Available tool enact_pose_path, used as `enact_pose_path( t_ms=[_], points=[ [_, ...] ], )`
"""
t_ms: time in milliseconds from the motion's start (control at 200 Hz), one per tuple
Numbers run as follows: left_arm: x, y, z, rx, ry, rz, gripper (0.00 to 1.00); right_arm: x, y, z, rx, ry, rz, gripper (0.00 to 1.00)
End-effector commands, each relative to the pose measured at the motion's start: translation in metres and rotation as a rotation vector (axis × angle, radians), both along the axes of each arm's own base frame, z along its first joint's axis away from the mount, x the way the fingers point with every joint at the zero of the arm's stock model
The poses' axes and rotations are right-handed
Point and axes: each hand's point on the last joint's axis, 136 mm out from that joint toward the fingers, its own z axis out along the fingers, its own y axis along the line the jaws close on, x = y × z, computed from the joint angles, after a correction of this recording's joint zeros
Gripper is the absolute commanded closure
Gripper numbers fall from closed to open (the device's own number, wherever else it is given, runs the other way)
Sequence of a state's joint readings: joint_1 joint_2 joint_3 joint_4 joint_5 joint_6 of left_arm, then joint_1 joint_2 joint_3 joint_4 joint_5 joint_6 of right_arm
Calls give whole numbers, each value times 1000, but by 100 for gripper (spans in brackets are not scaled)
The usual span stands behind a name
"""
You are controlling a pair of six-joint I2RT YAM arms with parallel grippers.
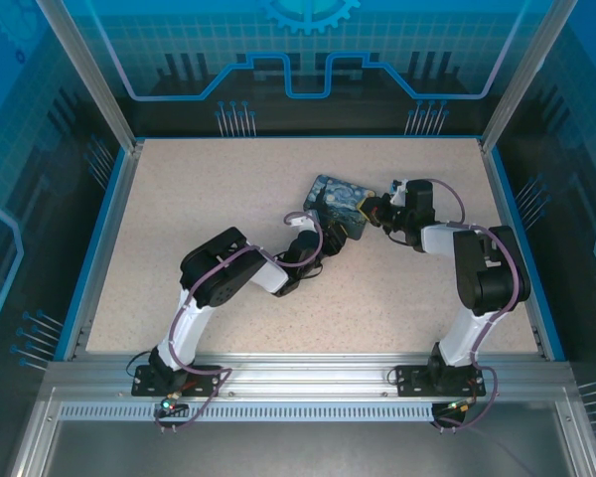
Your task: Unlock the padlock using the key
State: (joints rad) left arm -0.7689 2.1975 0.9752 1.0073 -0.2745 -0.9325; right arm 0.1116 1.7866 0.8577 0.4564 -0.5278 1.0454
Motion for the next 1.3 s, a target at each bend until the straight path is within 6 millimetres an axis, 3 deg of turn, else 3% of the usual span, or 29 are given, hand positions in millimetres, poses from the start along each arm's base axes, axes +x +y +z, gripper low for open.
enact_pose_path(
  t_ms=[0,720,970,1130,1296],
  points=[
    [-12,4,-29,100,72,-10,59,-11,-4,-31,-22,115,3,100],
    [-9,4,-35,99,74,-5,76,-11,-6,-33,-18,119,-2,100],
    [-8,3,-35,91,72,-11,88,-10,-7,-33,-21,119,-3,100],
    [-10,3,-27,68,74,-27,100,-10,-7,-30,-20,120,-2,100],
    [-19,4,-8,9,111,-75,100,-9,-10,-17,-11,109,-3,100]
  ],
)
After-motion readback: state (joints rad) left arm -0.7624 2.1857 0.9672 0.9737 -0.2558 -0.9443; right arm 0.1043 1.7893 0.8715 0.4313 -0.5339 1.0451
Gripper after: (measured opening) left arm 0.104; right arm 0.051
